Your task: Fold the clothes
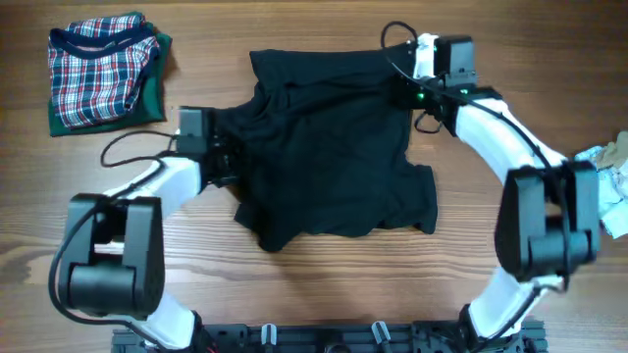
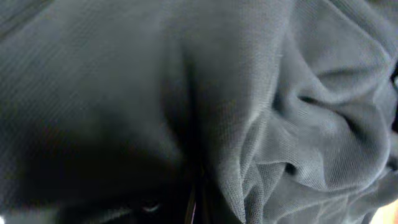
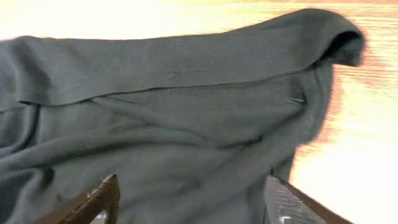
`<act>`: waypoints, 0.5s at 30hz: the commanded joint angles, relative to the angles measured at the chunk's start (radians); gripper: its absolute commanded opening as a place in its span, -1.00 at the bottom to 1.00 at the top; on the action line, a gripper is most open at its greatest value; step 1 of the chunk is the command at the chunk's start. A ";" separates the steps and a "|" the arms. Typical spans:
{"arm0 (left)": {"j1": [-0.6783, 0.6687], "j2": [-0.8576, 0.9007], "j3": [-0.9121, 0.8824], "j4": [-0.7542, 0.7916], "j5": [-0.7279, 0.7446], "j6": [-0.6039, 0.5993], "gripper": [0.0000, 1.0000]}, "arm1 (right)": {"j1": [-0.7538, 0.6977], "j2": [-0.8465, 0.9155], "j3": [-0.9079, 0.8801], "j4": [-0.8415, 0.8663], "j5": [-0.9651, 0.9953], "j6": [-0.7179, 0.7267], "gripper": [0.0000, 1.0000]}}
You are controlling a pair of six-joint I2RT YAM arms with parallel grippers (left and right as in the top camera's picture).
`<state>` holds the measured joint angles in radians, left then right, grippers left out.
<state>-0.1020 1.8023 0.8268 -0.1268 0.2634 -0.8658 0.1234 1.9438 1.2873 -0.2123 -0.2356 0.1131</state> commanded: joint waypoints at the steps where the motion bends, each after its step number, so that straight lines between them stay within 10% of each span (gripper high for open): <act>1: -0.114 0.164 -0.124 -0.082 -0.118 0.024 -0.88 | 0.002 0.100 0.053 0.005 -0.032 -0.034 0.19; 6: -0.170 0.164 -0.124 -0.058 -0.153 0.024 -0.92 | 0.002 0.146 0.053 0.026 -0.032 -0.032 -0.63; 15: -0.168 0.016 -0.084 -0.118 -0.130 0.100 -0.92 | 0.002 0.165 0.051 -0.055 -0.021 -0.005 -0.74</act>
<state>-0.2325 1.7878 0.8295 -0.1139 0.1165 -0.8307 0.1234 2.0838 1.3193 -0.2604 -0.2470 0.0929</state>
